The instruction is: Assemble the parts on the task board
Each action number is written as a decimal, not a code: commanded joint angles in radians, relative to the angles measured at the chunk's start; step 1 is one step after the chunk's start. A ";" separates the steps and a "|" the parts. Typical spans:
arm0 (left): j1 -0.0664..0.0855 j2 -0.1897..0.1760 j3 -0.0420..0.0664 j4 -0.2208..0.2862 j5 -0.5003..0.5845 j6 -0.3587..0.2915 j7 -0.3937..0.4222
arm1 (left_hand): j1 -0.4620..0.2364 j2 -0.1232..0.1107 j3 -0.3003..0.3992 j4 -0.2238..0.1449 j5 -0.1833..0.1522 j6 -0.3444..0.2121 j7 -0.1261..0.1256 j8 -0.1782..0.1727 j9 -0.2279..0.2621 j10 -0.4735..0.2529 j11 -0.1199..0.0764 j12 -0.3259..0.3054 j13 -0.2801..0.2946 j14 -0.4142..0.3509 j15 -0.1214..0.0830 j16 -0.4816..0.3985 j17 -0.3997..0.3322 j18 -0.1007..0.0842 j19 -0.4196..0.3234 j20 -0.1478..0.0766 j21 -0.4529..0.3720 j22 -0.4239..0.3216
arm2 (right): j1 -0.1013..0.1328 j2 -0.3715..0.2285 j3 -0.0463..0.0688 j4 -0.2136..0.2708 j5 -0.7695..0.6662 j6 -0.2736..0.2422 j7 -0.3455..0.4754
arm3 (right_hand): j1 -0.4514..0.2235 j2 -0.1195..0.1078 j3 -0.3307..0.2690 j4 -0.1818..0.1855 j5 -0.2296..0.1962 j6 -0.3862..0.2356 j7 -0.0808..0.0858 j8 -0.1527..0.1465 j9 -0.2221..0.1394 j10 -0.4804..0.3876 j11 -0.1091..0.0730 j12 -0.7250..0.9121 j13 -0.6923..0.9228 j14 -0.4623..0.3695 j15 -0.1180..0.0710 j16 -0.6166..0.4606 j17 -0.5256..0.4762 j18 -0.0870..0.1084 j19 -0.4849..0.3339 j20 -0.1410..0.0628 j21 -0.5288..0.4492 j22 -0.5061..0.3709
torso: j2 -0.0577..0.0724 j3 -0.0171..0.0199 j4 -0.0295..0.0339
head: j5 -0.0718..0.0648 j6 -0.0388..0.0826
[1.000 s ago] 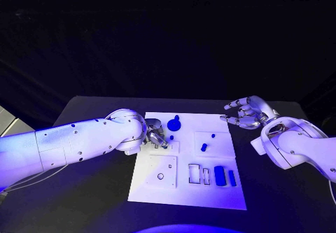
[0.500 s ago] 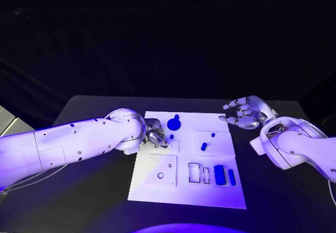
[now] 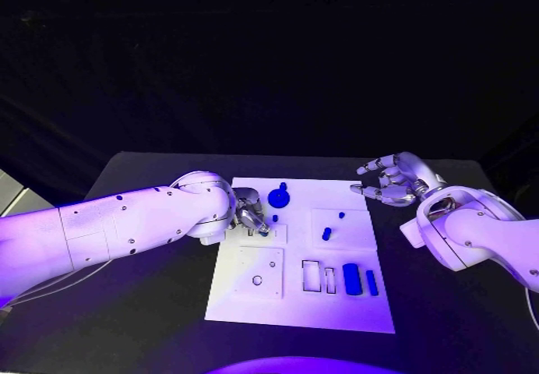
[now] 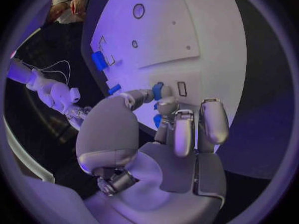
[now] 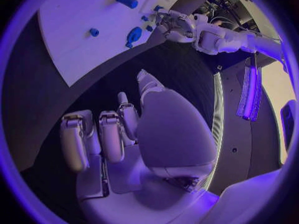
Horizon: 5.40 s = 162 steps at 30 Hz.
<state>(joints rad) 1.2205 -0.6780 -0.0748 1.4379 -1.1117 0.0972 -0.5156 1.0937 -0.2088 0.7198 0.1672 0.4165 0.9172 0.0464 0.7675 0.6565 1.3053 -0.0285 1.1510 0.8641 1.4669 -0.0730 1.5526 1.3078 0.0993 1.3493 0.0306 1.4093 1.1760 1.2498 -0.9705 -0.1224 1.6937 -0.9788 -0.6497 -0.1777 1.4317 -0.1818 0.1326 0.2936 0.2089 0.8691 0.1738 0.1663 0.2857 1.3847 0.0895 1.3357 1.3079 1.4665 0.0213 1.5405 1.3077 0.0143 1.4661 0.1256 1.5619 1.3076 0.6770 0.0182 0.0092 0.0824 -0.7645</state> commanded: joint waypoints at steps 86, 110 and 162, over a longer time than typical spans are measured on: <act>-0.009 -0.006 0.004 -0.011 0.014 0.021 0.005 | -0.103 -0.002 -0.287 0.103 -0.115 0.073 -0.026 -0.049 -0.040 0.042 -0.018 -0.013 0.047 0.094 -0.024 0.004 0.229 -0.022 0.017 -0.015 -0.002 0.014 | 0.000 -0.013 0.000 0.010 -0.003 -0.003 0.013 | -0.019 0.005 0.005 0.000 0.010 -0.011 -0.001 0.009 -0.004 0.000 -0.003 -0.003 0.053 0.086 -0.010 -0.008 0.192 -0.010 0.096 -0.010 -0.010 0.255 | -0.002 -0.0015 -0.0001 | -0.013 0.003; 0.034 -0.053 0.083 -0.027 0.137 0.023 0.013 | -0.044 0.009 -0.358 0.123 -0.119 -0.095 0.041 -0.124 -0.067 -0.126 0.040 -0.186 -0.203 0.070 0.022 -0.028 0.160 -0.001 -0.055 0.024 -0.066 -0.100 | -0.003 -0.009 0.000 -0.014 -0.003 -0.004 0.014 | -0.026 0.004 0.002 0.000 0.009 -0.012 -0.001 0.010 -0.005 -0.001 -0.003 -0.005 0.051 0.086 -0.010 -0.008 0.191 -0.009 0.095 -0.010 -0.011 0.255 | -0.002 0.0001 0.0016 | -0.015 0.019; 0.065 0.134 0.063 -0.386 0.084 0.194 0.014 | 0.000 0.052 -0.406 0.123 -0.122 -0.069 0.042 -0.121 -0.106 -0.105 0.042 -0.144 -0.198 0.071 0.029 -0.026 0.159 0.000 -0.044 0.038 -0.060 -0.084 | -0.003 0.004 0.000 -0.016 -0.004 -0.002 0.014 | -0.028 0.005 0.003 -0.001 0.008 -0.012 -0.002 0.013 -0.006 0.000 -0.004 -0.004 0.051 0.085 -0.011 -0.008 0.191 -0.010 0.096 -0.011 -0.010 0.255 | 0.006 -0.0021 -0.0028 | -0.010 0.011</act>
<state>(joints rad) 1.2855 -0.5467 -0.0123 1.0526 -1.0364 0.2747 -0.5083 1.0908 -0.1618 0.3186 0.2896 0.2963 0.8422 0.0891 0.6416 0.5499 1.1982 0.0180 1.0031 0.6660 1.4667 -0.0371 1.5237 1.3074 0.0835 1.3031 0.0733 1.3466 1.0909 1.2476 -0.9675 -0.1224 1.6756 -0.9780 -0.6539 -0.1752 1.4105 -0.1764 0.1326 0.2936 0.2150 0.8629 0.1730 0.1745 0.2805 1.3847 0.0895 1.3357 1.3080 1.4629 0.0178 1.5366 1.3078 0.0144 1.4661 0.1182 1.5537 1.3075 0.6834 0.0158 0.0066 0.0714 -0.7523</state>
